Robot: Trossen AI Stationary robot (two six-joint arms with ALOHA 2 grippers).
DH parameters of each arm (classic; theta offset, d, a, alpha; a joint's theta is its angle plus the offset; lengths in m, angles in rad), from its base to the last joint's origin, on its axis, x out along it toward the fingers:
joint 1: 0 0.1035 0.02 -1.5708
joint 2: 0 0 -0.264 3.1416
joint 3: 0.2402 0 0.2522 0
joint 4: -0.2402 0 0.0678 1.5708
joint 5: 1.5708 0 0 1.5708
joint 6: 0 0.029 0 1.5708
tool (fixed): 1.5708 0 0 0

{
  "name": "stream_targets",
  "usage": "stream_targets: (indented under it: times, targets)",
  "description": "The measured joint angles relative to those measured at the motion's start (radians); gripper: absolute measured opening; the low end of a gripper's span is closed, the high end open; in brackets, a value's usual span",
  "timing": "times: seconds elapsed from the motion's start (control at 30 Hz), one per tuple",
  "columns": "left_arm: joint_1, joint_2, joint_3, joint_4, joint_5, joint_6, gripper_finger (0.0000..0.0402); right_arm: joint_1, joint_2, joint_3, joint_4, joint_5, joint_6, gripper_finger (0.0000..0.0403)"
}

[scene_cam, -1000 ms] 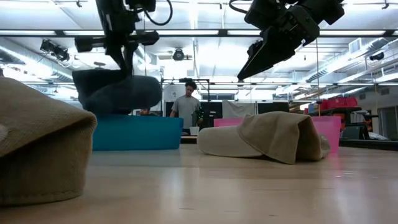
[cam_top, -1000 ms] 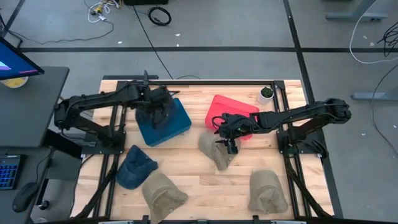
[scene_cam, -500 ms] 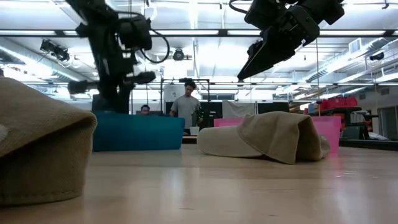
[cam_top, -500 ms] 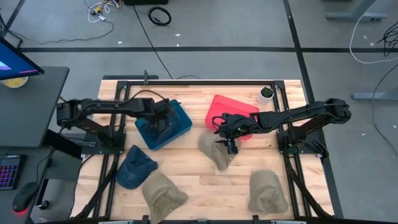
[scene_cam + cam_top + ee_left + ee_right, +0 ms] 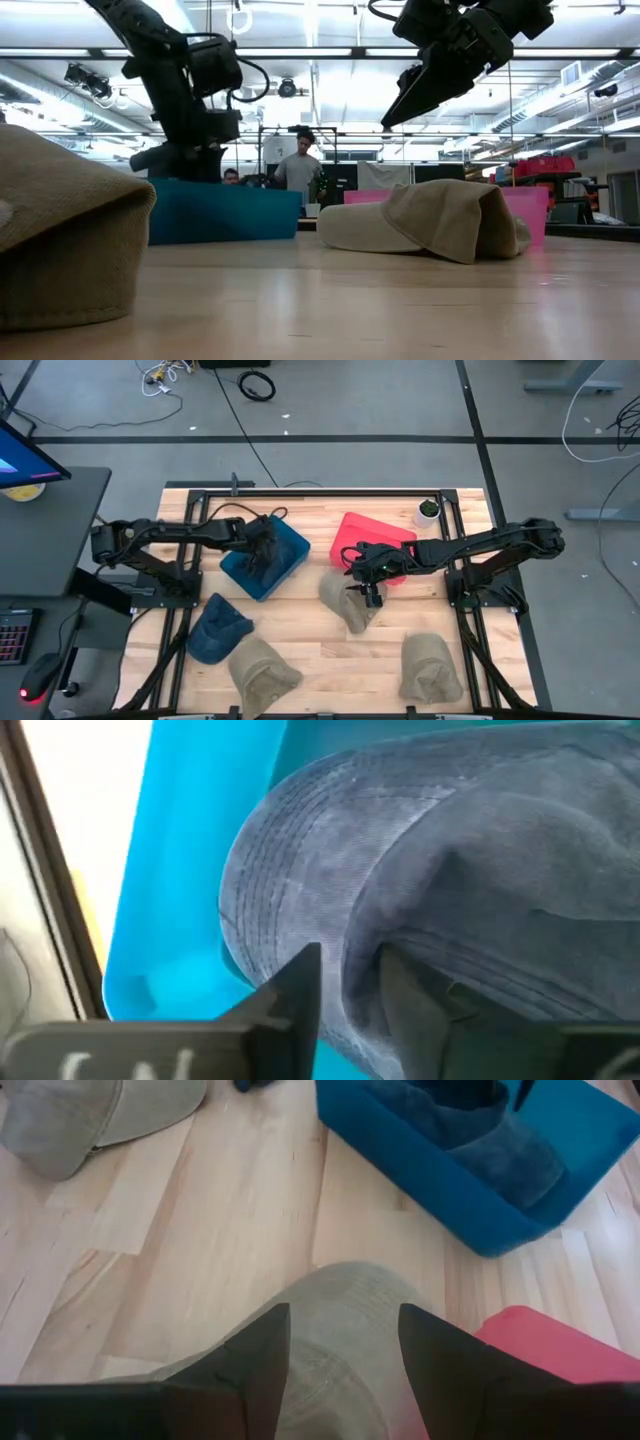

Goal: Pick & Place hat
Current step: Put the right blue cap into the blue bin, then put the blue cap into the blue bin

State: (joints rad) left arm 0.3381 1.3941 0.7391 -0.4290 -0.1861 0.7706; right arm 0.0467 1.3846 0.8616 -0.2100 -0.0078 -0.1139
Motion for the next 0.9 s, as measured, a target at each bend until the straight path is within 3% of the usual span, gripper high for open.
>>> stream_targets:
  times: [0.2, 0.3, 0.4, 0.67, 0.9]
  targets:
    - [-0.033, 0.000, 0.067, -0.038, -0.056, -0.056, 0.0176, 0.000, 0.000, 0.000, 0.000, 0.000, 0.000, 0.0192]
    - [-0.075, 0.000, 0.152, -0.168, -0.122, -0.097, 0.0201, 0.000, 0.000, 0.000, 0.000, 0.000, 0.000, 0.0192]
    - [-0.127, 0.000, 0.267, -0.328, -0.131, -0.234, 0.0215, 0.000, 0.000, 0.000, 0.000, 0.000, 0.000, 0.0192]
    - [-0.304, -0.003, 0.499, -0.751, 0.048, -0.678, 0.0202, 0.000, 0.000, 0.000, 0.000, 0.000, 0.000, 0.0192]
    - [-0.521, -0.055, 0.437, -0.834, 0.132, -1.013, 0.0191, 0.000, 0.000, 0.000, 0.000, 0.000, 0.000, 0.0192]
